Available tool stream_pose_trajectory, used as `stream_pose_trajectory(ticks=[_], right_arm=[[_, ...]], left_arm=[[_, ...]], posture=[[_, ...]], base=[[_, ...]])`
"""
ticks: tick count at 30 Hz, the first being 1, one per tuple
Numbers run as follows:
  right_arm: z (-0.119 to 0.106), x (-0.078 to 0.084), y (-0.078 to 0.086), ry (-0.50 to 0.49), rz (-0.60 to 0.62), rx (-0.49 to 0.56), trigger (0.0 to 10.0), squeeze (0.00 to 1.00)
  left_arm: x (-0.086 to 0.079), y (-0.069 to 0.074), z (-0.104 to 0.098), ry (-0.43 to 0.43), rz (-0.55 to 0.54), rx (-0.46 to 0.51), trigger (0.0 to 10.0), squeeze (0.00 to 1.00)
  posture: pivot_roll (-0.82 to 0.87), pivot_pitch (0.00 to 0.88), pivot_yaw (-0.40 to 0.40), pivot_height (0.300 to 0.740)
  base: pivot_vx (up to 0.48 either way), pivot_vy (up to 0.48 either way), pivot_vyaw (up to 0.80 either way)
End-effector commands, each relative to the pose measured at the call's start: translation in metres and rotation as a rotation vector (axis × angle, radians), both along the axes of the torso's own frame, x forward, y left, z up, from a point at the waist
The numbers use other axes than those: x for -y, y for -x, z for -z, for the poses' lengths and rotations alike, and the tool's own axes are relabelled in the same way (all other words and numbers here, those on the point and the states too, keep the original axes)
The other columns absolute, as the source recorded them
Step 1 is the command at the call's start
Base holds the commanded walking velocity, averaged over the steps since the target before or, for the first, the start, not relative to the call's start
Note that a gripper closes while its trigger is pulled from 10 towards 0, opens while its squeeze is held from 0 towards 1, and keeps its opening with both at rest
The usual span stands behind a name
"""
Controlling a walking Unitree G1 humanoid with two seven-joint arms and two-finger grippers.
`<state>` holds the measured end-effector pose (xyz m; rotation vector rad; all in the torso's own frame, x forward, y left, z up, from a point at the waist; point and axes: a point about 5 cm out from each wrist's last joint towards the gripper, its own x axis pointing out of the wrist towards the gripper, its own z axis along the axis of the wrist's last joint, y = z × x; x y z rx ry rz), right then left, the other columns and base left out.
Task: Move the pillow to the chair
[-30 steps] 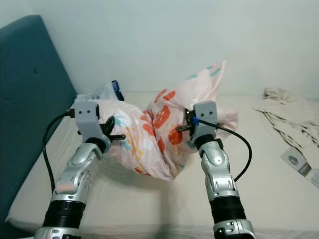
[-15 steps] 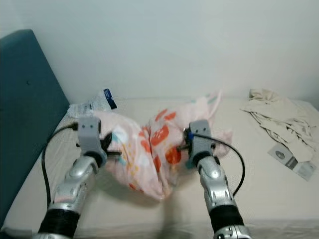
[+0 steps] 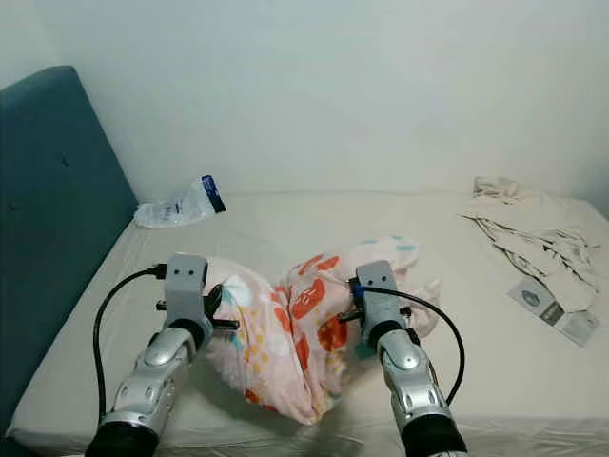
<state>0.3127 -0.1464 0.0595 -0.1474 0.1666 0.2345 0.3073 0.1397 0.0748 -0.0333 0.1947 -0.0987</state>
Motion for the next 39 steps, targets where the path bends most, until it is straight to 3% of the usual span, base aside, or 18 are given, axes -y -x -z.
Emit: stream_pose_trajectory(ticks=[1, 21, 39], right_arm=[[-0.0098, -0.01, -0.0041, -0.017, -0.039, 0.063, 10.0, 0.0], [-0.007, -0.0129, -0.0031, -0.056, -0.05, 0.055, 10.0, 0.0], [-0.0078, -0.0149, -0.004, -0.094, -0.052, 0.038, 10.0, 0.0]], left_arm=[[0.0056, -0.0033, -0.0064, 0.005, 0.012, 0.044, 10.0, 0.0], [0.0137, -0.0025, -0.0041, 0.005, 0.023, 0.034, 10.0, 0.0], [0.0121, -0.0017, -0.0028, 0.007, 0.01, 0.025, 10.0, 0.0]], posture=[[0.07, 0.03, -0.032, 0.74], [0.08, 0.032, -0.021, 0.74], [0.07, 0.062, -0.023, 0.74]], base=[[0.0, 0.0, 0.0], [0.0, 0.0, 0.0], [0.0, 0.0, -0.8]])
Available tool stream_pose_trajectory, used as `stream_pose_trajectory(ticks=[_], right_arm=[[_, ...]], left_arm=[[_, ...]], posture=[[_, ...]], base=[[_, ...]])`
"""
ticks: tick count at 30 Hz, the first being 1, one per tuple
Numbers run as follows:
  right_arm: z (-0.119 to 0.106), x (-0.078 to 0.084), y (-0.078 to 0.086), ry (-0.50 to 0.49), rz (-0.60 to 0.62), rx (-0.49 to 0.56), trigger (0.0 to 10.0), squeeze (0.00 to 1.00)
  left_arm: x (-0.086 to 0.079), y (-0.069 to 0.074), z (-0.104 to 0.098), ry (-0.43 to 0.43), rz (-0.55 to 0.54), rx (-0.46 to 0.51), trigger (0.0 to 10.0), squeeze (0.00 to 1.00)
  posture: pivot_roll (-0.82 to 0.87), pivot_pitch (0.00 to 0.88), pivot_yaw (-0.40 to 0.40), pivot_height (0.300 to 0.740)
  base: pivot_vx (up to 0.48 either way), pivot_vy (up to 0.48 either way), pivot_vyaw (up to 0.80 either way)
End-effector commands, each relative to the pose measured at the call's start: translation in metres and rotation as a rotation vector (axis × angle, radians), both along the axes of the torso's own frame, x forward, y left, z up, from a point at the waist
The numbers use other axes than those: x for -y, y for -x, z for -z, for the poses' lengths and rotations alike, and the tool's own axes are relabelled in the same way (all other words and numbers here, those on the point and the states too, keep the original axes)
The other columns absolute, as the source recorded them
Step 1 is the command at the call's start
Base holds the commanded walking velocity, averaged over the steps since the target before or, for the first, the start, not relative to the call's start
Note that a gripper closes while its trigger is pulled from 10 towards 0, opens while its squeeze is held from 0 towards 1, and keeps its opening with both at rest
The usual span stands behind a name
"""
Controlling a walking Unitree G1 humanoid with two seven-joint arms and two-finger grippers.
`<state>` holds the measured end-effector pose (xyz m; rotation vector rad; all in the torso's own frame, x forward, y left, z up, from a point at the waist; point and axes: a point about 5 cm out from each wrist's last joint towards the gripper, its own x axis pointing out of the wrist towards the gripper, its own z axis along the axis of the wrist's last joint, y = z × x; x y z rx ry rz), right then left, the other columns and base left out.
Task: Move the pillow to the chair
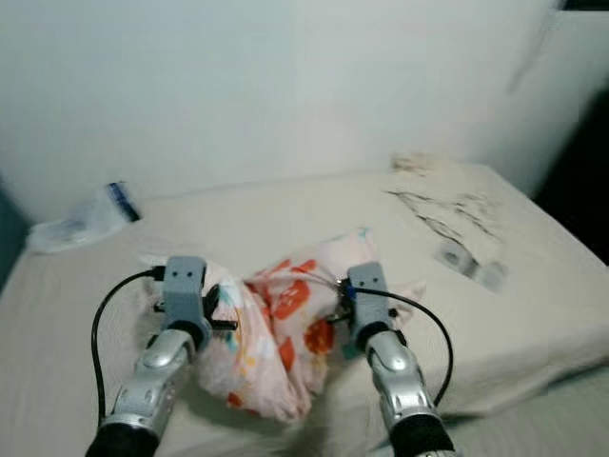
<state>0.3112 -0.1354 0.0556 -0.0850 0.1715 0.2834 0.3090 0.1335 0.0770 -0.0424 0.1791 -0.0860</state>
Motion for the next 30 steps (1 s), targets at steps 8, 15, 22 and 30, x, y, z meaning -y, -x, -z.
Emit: stream_pose_trajectory(ticks=[8, 15, 22, 30], right_arm=[[-0.011, -0.0031, -0.0052, -0.026, -0.007, 0.045, 10.0, 0.0], [-0.0091, -0.0047, -0.0047, -0.026, -0.014, 0.036, 10.0, 0.0], [-0.011, -0.0073, -0.0072, -0.026, -0.027, 0.037, 10.0, 0.0], [-0.012, -0.0065, -0.0077, -0.022, -0.028, 0.041, 10.0, 0.0]], left_arm=[[0.0052, -0.0013, -0.001, 0.007, 0.01, 0.013, 10.0, 0.0], [0.0021, 0.0005, 0.0004, 0.006, -0.003, 0.011, 10.0, 0.0], [-0.0007, 0.0019, 0.003, 0.004, -0.012, 0.008, 10.0, 0.0], [-0.0013, 0.0003, 0.0012, 0.004, -0.011, 0.013, 10.0, 0.0]], posture=[[0.08, 0.071, -0.028, 0.74], [0.08, 0.068, -0.037, 0.74], [0.08, 0.059, -0.039, 0.74], [0.08, 0.051, -0.035, 0.74]], base=[[0.0, 0.0, -0.8], [0.0, 0.0, -0.8], [0.0, 0.0, -0.8], [0.0, 0.0, -0.8]])
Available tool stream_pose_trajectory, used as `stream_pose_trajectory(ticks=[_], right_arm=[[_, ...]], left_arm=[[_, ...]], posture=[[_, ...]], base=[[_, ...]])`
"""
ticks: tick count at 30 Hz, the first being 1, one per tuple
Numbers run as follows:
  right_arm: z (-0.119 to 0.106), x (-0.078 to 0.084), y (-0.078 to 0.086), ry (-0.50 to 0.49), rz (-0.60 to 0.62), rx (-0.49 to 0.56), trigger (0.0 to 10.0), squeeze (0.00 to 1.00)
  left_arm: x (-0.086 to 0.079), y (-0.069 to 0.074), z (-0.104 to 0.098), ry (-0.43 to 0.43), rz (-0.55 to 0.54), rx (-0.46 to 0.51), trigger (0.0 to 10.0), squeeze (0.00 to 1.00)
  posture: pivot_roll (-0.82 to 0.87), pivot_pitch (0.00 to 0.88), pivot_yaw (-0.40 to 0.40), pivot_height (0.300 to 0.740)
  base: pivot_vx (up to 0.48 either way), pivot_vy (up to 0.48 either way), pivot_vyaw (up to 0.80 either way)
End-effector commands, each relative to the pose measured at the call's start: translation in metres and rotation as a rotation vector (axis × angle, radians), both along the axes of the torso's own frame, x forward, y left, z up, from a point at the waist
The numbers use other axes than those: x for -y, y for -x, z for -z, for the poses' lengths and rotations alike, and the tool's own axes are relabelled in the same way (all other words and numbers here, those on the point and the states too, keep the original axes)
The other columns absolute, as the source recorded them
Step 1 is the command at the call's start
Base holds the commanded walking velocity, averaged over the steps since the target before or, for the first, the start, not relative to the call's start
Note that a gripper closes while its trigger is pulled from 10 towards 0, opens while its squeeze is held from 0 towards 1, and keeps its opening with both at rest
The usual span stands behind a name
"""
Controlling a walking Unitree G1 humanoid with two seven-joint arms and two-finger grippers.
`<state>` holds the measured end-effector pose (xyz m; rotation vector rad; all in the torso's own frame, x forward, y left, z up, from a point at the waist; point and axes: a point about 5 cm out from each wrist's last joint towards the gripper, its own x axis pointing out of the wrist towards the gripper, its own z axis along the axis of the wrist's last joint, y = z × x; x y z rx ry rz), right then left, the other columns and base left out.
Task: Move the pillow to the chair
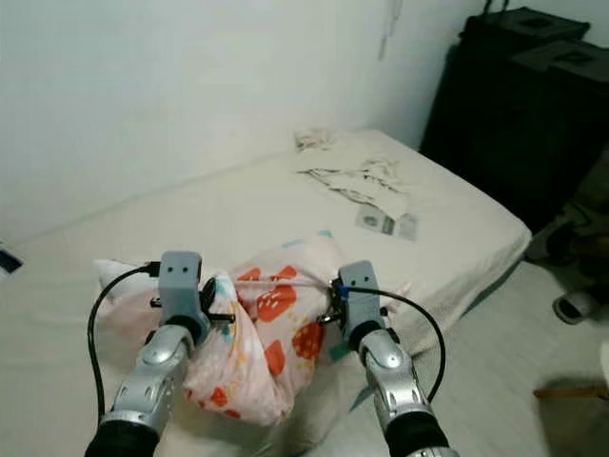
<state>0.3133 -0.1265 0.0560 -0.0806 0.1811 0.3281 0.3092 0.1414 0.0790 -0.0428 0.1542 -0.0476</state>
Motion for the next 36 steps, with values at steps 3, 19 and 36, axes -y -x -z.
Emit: stream_pose_trajectory(ticks=[3, 19, 36], right_arm=[[-0.011, 0.002, -0.005, -0.017, 0.017, 0.052, 10.0, 0.0], [-0.013, 0.0, -0.008, -0.021, 0.012, 0.059, 10.0, 0.0], [-0.027, -0.006, -0.016, -0.056, 0.012, 0.086, 10.0, 0.0]], left_arm=[[0.006, 0.001, 0.004, 0.003, 0.029, -0.013, 10.0, 0.0], [0.005, -0.002, 0.004, -0.005, 0.033, -0.01, 10.0, 0.0], [-0.006, -0.005, 0.001, 0.009, 0.006, 0.0, 10.0, 0.0]], posture=[[0.08, 0.047, -0.035, 0.74], [0.08, 0.018, -0.033, 0.74], [0.09, 0.023, -0.029, 0.74]], base=[[0.0, 0.0, -0.8], [0.0, 0.0, -0.8], [0.0, 0.0, -0.8]])
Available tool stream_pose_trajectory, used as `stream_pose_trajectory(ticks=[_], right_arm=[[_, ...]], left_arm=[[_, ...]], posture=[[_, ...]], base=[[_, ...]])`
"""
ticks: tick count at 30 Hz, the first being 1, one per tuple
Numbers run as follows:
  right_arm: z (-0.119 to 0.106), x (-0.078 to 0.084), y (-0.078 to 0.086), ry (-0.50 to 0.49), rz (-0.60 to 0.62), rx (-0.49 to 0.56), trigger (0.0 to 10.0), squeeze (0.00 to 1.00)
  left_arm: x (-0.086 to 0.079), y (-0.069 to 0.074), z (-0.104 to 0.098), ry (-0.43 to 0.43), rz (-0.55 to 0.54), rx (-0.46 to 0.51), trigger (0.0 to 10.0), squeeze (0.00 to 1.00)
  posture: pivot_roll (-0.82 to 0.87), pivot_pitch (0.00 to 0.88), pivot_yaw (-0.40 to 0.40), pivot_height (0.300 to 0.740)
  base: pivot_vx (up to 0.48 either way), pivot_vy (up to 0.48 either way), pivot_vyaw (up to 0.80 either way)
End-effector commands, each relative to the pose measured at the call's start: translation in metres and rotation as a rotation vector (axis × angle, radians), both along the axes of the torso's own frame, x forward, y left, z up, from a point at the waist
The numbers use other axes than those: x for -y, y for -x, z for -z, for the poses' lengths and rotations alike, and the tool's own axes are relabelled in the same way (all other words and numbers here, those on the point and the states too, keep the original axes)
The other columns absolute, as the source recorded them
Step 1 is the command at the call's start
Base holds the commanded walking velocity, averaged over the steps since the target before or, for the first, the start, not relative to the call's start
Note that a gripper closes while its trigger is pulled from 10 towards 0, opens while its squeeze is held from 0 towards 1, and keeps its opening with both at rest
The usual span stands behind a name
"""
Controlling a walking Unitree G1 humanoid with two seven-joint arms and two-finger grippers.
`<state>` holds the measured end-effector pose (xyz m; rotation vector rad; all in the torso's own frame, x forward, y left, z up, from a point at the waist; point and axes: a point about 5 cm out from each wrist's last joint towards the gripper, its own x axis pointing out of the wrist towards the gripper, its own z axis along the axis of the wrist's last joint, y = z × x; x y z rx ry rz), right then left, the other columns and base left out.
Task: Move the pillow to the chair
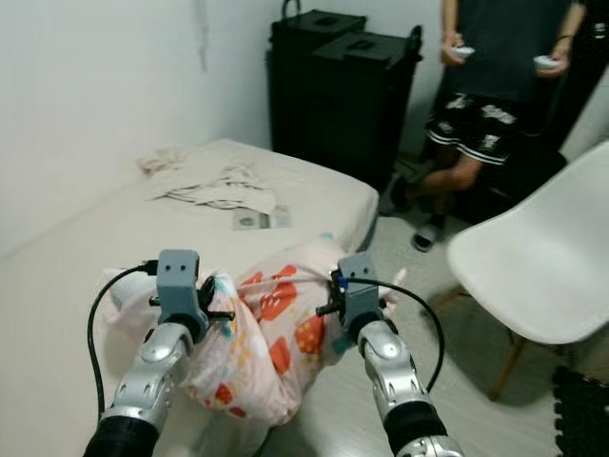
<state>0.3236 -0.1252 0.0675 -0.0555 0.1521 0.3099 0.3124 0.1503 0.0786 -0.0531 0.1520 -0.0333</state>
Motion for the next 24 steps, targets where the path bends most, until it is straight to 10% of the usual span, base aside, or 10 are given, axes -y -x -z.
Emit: stream_pose_trajectory(ticks=[1, 24], right_arm=[[-0.0151, -0.0046, -0.0059, -0.026, -0.006, 0.061, 10.0, 0.0], [-0.0092, -0.0024, -0.0032, -0.031, 0.019, 0.029, 10.0, 0.0]], left_arm=[[0.003, -0.0014, 0.0003, 0.0, 0.021, -0.002, 10.0, 0.0], [0.0069, -0.0026, 0.0043, -0.01, 0.016, -0.028, 10.0, 0.0]], posture=[[0.09, 0.027, -0.029, 0.74], [0.08, 0.033, -0.017, 0.74]], base=[[0.0, 0.0, -0.8], [0.0, 0.0, -0.8]])
